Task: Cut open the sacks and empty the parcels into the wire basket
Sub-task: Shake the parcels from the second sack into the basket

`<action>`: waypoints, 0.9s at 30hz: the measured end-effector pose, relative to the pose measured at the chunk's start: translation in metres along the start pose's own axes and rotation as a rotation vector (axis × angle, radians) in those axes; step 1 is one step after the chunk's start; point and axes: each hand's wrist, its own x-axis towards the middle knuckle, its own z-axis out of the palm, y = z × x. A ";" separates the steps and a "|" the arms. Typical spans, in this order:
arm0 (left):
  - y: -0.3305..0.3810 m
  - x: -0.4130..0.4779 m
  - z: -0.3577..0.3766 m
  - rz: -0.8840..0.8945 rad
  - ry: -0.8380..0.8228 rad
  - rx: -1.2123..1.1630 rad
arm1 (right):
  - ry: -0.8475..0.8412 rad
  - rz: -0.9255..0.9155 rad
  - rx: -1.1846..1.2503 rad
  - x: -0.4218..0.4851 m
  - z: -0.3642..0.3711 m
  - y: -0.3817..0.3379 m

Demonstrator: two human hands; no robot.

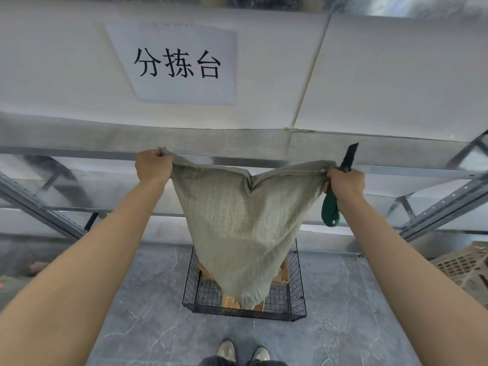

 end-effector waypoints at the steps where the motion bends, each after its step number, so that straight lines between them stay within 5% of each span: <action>1: -0.002 -0.003 0.001 0.004 0.002 0.003 | 0.000 0.007 0.007 -0.001 0.000 0.003; 12: 0.015 -0.008 -0.006 0.125 0.286 -0.214 | 0.259 -0.181 0.227 -0.010 -0.006 -0.015; 20: 0.040 -0.014 -0.002 0.261 0.397 -0.366 | 0.292 -0.361 0.291 -0.013 -0.010 -0.037; 27: -0.004 0.000 0.015 0.119 0.071 0.080 | -0.007 -0.171 -0.167 0.004 -0.015 -0.013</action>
